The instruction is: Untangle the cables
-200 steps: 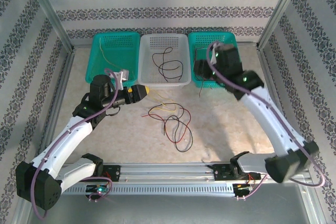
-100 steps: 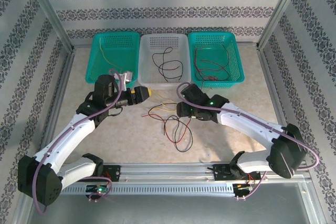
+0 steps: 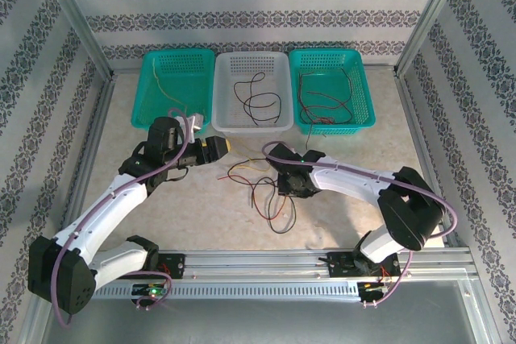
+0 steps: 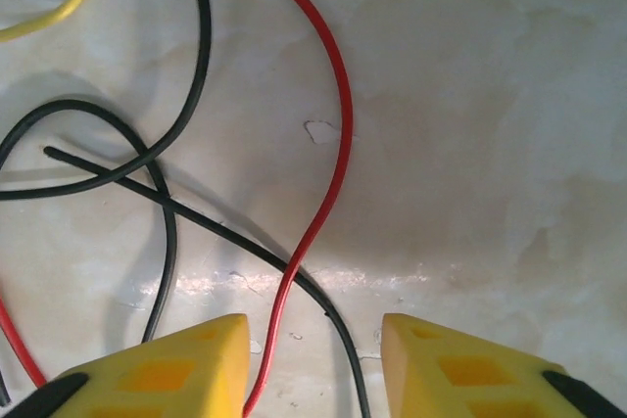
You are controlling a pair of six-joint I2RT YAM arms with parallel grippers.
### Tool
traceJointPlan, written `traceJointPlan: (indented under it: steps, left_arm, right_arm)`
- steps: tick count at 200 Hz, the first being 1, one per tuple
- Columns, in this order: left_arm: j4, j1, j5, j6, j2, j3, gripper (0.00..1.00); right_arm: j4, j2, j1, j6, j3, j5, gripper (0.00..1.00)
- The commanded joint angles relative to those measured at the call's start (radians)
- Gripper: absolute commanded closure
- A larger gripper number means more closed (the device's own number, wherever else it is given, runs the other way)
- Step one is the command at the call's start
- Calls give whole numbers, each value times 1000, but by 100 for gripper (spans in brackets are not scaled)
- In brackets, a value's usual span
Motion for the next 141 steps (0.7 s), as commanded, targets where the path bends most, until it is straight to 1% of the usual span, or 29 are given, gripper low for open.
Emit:
traceJointPlan:
  steps: [1, 16, 32, 57, 71, 103, 129, 141]
  left_arm:
    - [-26, -10, -14, 29, 15, -3, 33]
    - [-27, -11, -30, 34, 21, -10, 32]
    - [-24, -11, -40, 28, 36, -22, 33]
    - [-25, -11, -46, 17, 60, -21, 34]
    - [-31, -10, -49, 20, 62, -16, 35]
    - [-52, -10, -61, 38, 55, -11, 35]
    - [-71, -11, -65, 43, 43, -11, 36]
    - [-80, -10, -71, 47, 32, -12, 36]
  right_arm:
    - [-15, 17, 22, 82, -5, -39, 63]
    - [-25, 20, 41, 95, 6, -7, 64]
    - [-16, 20, 59, 68, 43, 25, 63]
    - [15, 51, 72, -38, 136, 48, 56]
    - [23, 88, 56, -93, 185, 78, 53]
    - [157, 160, -20, -229, 238, 62, 55]
    - [170, 241, -73, -282, 311, 30, 57]
    - [186, 251, -80, -298, 332, -13, 62]
